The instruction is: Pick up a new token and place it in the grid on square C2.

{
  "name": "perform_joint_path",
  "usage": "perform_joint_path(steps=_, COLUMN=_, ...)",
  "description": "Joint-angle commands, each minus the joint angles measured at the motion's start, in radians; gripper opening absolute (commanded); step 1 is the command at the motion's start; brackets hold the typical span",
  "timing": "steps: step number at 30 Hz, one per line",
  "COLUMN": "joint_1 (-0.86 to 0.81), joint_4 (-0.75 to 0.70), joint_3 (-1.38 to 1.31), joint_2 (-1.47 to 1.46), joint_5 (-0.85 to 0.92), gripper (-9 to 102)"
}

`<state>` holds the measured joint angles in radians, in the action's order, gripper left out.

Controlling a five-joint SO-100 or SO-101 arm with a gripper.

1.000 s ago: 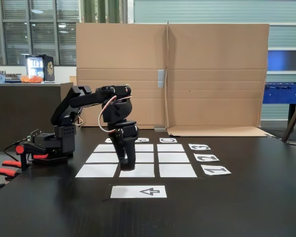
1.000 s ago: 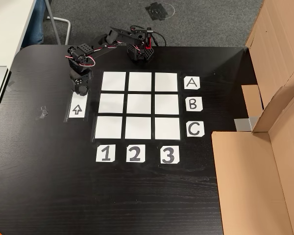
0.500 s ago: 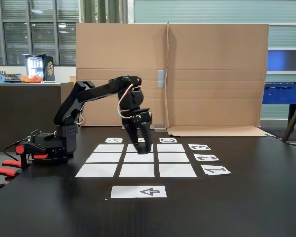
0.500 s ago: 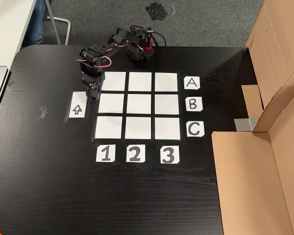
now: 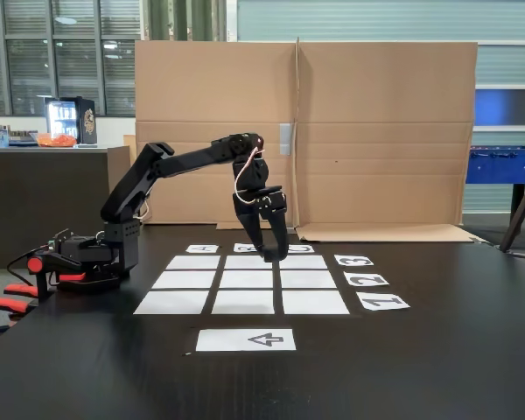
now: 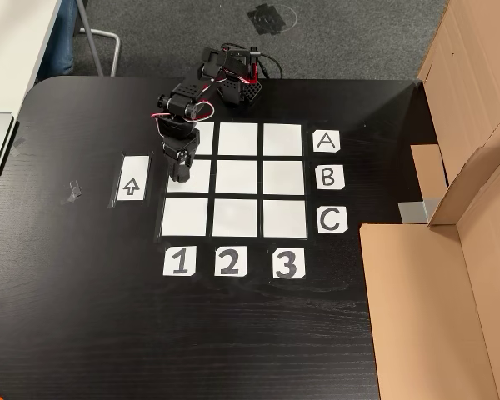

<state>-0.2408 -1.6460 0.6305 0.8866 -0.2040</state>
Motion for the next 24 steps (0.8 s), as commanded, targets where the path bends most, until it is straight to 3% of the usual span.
perform_joint_path(steps=1, joint_1=0.051, joint_4=0.017, joint_3=0.002, joint_2=0.034, joint_5=-0.012, gripper=-1)
perform_joint_path(steps=24, joint_1=0.233, joint_4=0.107, joint_3=-0.144, joint_2=-0.181, joint_5=-0.078, gripper=-1)
